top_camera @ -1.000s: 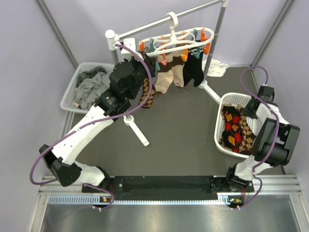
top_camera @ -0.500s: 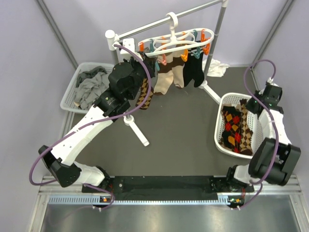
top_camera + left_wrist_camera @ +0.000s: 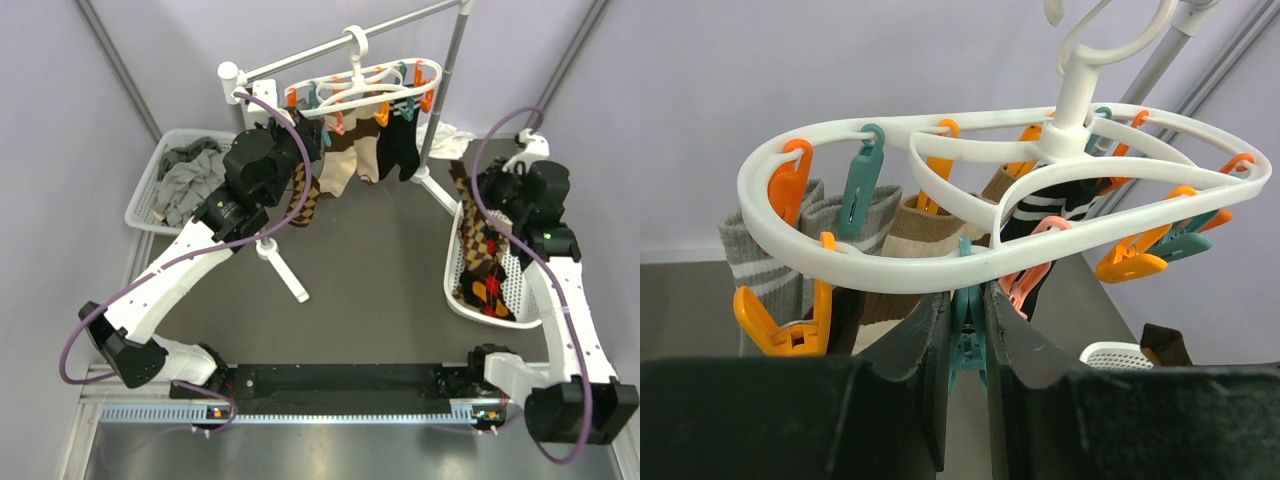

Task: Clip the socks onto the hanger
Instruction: Pick up the sock from the bin, then clamp the sock onto the hanger.

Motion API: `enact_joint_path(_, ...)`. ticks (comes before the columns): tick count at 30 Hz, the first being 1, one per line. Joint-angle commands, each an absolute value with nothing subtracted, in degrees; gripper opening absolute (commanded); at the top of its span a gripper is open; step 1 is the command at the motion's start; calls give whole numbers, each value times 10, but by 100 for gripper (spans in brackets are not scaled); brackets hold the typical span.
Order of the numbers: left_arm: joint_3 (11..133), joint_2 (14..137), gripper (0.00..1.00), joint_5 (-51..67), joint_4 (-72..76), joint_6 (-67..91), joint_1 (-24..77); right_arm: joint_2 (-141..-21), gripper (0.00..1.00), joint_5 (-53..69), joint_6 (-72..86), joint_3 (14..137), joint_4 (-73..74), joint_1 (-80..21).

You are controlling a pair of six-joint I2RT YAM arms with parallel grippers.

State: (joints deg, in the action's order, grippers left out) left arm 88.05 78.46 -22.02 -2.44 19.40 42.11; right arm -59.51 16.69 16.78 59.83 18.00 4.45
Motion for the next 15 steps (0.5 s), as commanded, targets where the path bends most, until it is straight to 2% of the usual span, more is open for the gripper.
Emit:
enact_joint_path(1, 882, 762, 17, -217, -18, 202, 422, -567, 0, 165, 180, 631, 113, -73)
enact_joint_path(7, 882, 763, 17, -213, -19, 212, 422, -582, 0, 113, 195, 618, 5, -245)
enact_joint_path(15, 875, 760, 17, -206, -13, 230, 422, -652, 0, 91, 219, 620, -158, -352)
